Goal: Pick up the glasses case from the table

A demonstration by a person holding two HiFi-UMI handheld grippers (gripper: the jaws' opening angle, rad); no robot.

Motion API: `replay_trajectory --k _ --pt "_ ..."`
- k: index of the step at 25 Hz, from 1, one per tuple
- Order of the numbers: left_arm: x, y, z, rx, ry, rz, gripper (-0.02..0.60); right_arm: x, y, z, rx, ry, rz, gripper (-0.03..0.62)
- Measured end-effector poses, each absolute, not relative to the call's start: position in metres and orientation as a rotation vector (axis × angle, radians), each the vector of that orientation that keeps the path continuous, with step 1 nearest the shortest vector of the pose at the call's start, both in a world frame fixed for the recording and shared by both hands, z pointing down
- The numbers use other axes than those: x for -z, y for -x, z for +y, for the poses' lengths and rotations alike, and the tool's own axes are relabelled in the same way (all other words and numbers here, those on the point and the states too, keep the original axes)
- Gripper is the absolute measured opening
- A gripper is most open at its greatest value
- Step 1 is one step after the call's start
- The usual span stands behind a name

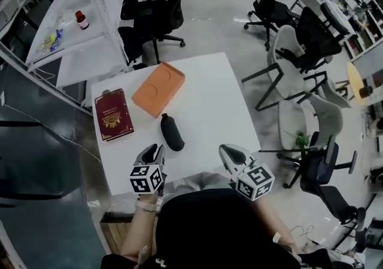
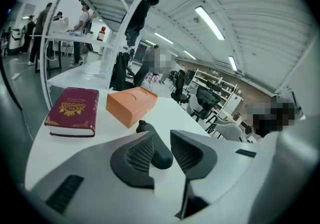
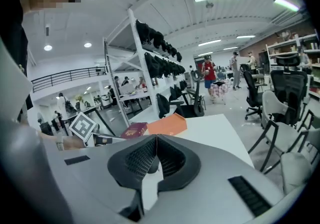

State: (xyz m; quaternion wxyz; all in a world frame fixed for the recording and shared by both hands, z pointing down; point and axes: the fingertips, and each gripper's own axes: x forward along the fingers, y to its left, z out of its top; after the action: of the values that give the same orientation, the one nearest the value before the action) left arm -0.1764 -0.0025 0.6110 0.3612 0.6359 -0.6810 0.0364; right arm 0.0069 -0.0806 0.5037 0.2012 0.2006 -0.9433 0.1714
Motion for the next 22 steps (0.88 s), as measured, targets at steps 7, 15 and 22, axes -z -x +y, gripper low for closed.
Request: replay_trajectory --k 7,15,22 --pt "-0.648 0.169 -0.041 -0.140 -1.599 -1.644 0.242 -0.509 -0.056 -0.091 -0.543 -0.808 -2.564 0.029" --pt "-0.698 0.166 -0.072 -0.231 -1.508 -1.612 0.325 -0.515 -0.116 -0.098 -0.594 -1.033 -2.472 0.029" --pt "-0.732 0.163 -0.091 -0.327 -1.443 -1.608 0.354 -0.517 -0.154 -0.101 -0.621 -1.165 -2.410 0.029"
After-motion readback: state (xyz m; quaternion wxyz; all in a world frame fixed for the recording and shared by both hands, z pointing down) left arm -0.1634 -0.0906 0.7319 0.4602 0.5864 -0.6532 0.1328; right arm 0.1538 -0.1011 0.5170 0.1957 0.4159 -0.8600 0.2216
